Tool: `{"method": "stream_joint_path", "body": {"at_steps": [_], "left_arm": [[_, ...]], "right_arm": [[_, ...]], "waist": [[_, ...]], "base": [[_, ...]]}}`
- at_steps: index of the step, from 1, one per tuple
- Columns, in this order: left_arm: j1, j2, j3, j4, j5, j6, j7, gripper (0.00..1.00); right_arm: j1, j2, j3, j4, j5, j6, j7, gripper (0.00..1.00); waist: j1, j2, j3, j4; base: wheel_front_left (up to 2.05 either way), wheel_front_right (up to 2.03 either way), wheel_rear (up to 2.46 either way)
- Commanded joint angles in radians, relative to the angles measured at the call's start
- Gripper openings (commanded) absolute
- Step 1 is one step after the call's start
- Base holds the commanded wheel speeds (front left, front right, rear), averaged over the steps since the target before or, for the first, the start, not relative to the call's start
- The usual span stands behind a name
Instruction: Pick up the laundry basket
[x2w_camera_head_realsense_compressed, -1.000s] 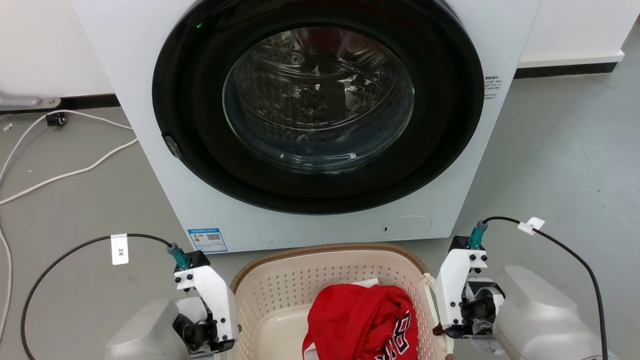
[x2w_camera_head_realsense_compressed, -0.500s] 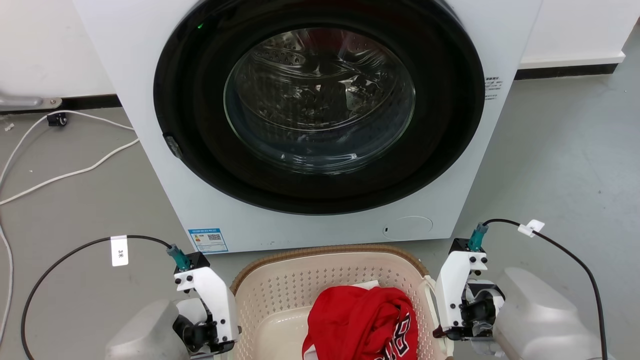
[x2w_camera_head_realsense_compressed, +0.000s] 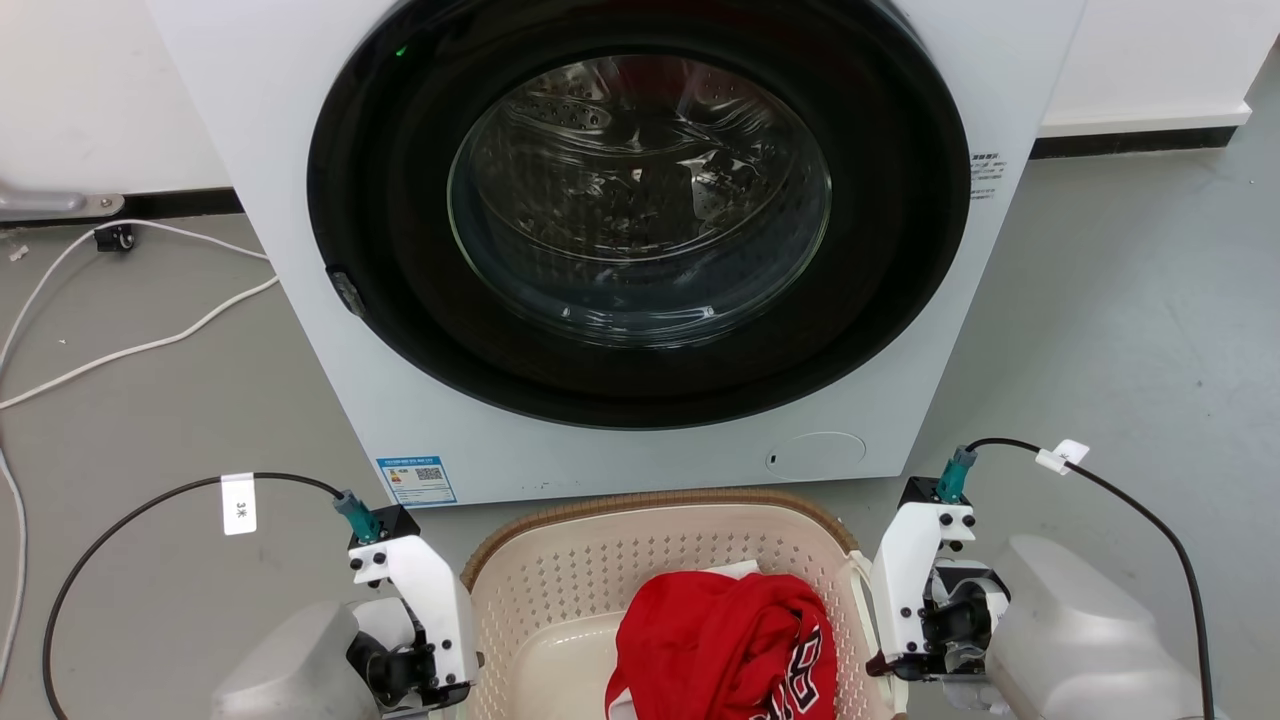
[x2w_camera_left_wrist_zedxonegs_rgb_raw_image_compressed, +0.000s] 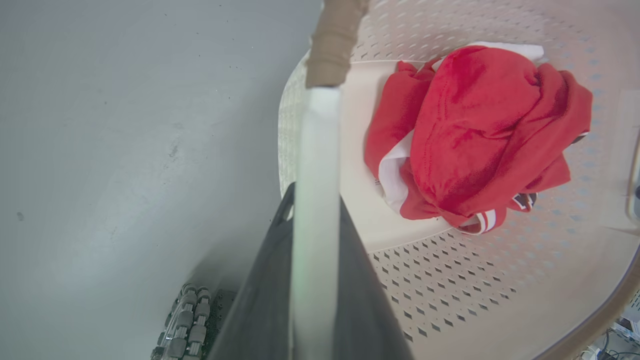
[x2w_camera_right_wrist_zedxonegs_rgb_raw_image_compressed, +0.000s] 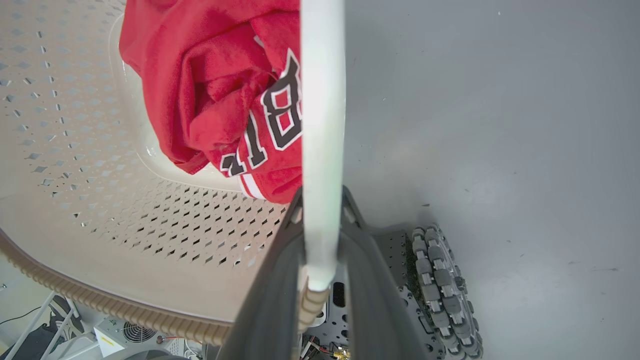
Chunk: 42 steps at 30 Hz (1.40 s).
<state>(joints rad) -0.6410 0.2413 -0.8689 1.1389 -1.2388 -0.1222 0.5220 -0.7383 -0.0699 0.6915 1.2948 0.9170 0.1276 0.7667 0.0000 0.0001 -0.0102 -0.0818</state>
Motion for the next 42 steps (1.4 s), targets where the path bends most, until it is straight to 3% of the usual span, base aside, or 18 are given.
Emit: {"method": "stream_joint_path", "body": {"at_steps": [1, 42], "left_arm": [[-0.009, -0.029, -0.001, -0.016, -0.014, -0.015, -0.006, 0.0], [-0.019, -0.03, -0.04, -0.007, -0.049, -0.015, -0.028, 0.0]], "right_arm": [[0.009, 0.031, -0.005, -0.012, 0.003, 0.006, 0.002, 0.0], [0.016, 0.033, -0.041, -0.011, -0.025, 0.006, 0.007, 0.0]], "waist": [[0.0, -0.0001, 0.0, 0.0], [0.0, -0.0001, 0.005, 0.002]], "base": [[0.0, 0.0, 0.0], [0.0, 0.0, 0.0]]}}
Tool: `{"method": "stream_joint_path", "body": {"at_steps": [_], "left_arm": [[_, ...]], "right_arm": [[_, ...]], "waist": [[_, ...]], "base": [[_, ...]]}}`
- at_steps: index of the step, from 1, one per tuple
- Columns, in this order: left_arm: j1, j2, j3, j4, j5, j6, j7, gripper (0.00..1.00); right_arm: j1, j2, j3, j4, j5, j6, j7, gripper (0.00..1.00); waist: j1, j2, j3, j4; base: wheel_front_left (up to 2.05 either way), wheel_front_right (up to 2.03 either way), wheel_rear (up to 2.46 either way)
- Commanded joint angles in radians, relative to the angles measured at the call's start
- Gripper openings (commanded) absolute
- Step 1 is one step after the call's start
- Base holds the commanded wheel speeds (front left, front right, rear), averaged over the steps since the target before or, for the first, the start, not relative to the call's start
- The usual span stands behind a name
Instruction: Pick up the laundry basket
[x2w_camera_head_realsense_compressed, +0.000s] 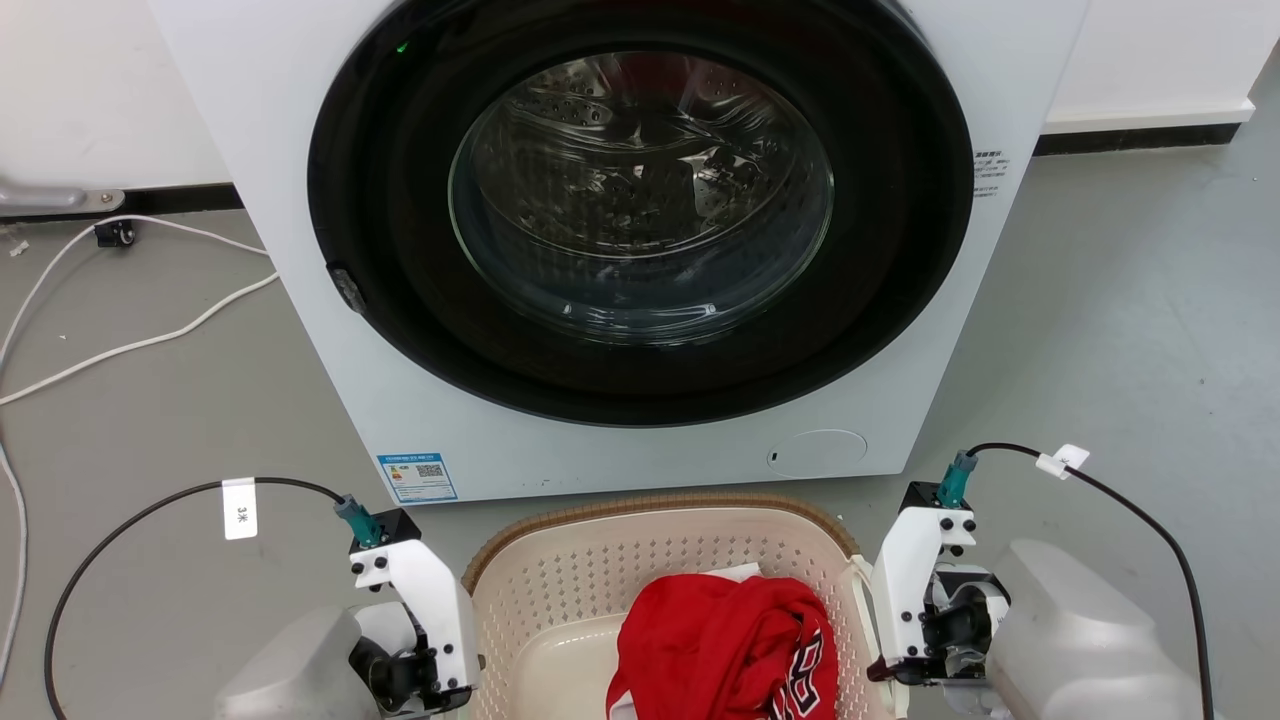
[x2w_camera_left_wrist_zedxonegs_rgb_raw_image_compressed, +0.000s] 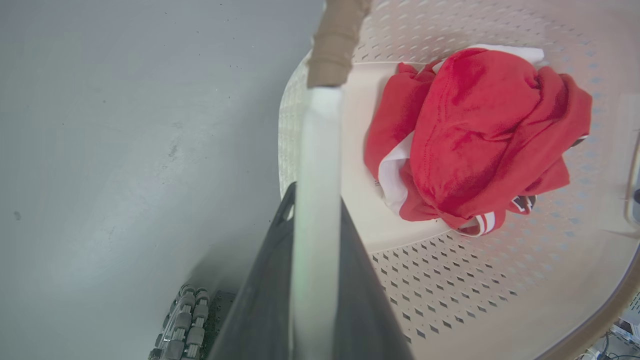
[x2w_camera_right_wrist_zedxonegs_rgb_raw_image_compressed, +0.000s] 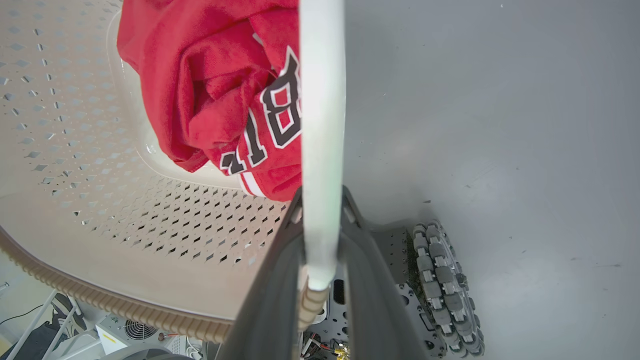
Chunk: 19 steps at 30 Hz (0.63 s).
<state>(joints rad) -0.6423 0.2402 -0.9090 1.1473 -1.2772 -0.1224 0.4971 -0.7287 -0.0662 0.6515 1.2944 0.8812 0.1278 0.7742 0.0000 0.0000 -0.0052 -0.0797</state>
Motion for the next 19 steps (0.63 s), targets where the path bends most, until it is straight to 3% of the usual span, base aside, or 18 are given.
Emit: {"method": "stream_joint_path", "body": {"at_steps": [1, 19], "left_arm": [[-0.018, -0.029, 0.0, -0.015, -0.011, -0.014, -0.004, 0.0], [-0.021, -0.031, -0.013, -0.012, -0.029, -0.014, -0.011, 0.0]], "right_arm": [[0.007, 0.029, 0.001, -0.011, 0.012, 0.005, 0.0, 0.0], [0.009, 0.03, 0.013, -0.011, 0.025, 0.005, -0.003, 0.0]], "waist": [[0.0, 0.0, 0.0, 0.0], [0.0, 0.0, 0.001, -0.002]], "base": [[0.0, 0.0, 0.0], [0.0, 0.0, 0.0]]}}
